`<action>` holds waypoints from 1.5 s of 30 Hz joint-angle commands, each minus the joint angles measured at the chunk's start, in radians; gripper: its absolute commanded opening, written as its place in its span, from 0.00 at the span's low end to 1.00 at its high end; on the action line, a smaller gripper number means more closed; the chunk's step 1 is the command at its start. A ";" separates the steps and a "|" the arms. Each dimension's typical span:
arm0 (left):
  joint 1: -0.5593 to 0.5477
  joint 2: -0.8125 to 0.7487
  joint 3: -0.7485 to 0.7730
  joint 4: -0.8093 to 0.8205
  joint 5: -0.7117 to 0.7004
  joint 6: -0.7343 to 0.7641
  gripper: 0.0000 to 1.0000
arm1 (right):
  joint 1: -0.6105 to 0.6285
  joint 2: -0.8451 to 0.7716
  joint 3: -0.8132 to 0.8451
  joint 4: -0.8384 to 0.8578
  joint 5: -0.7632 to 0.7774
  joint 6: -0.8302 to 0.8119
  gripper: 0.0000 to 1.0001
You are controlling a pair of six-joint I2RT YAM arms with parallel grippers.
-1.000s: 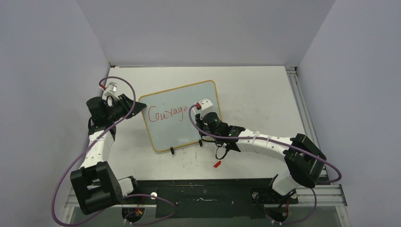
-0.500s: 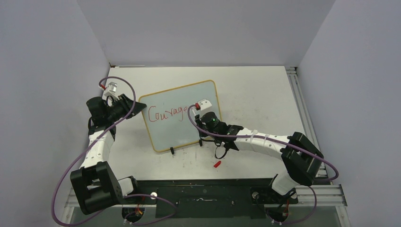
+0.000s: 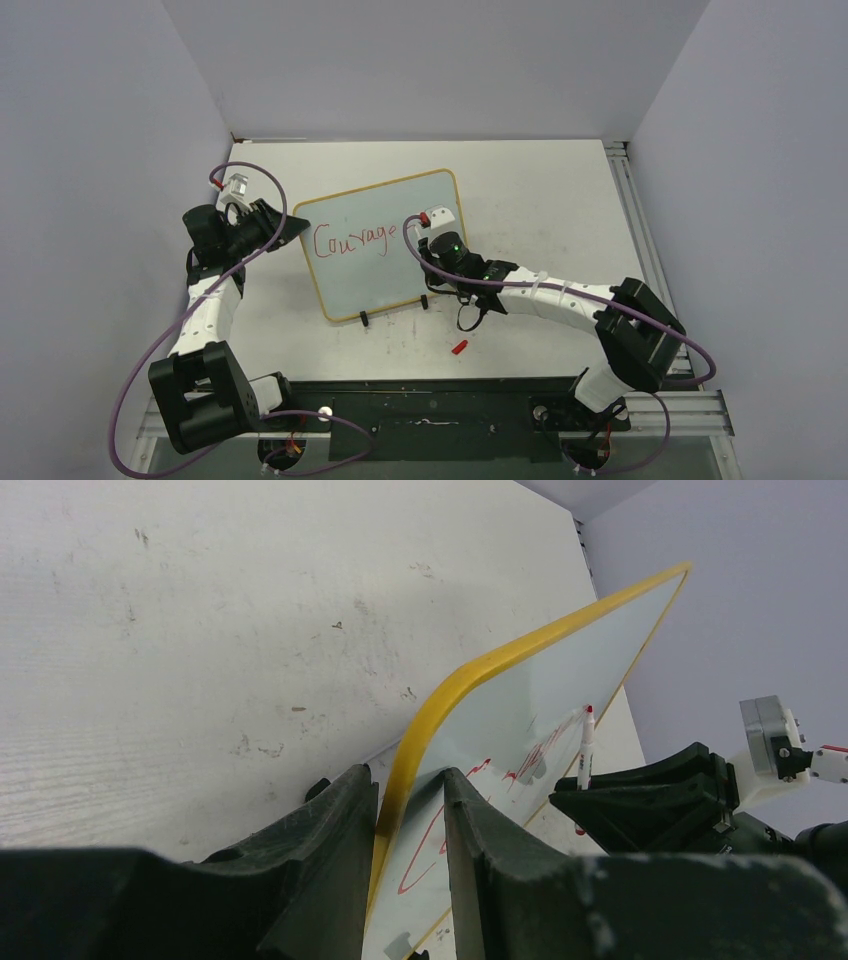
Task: Write a sentence on the whiteboard
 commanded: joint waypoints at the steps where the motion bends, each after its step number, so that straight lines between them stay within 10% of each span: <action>1: 0.002 -0.014 0.022 0.008 0.009 0.015 0.29 | 0.000 -0.045 0.024 0.024 -0.004 -0.010 0.05; 45: 0.002 -0.014 0.024 0.007 0.010 0.015 0.29 | 0.005 0.054 0.098 -0.086 -0.029 0.043 0.05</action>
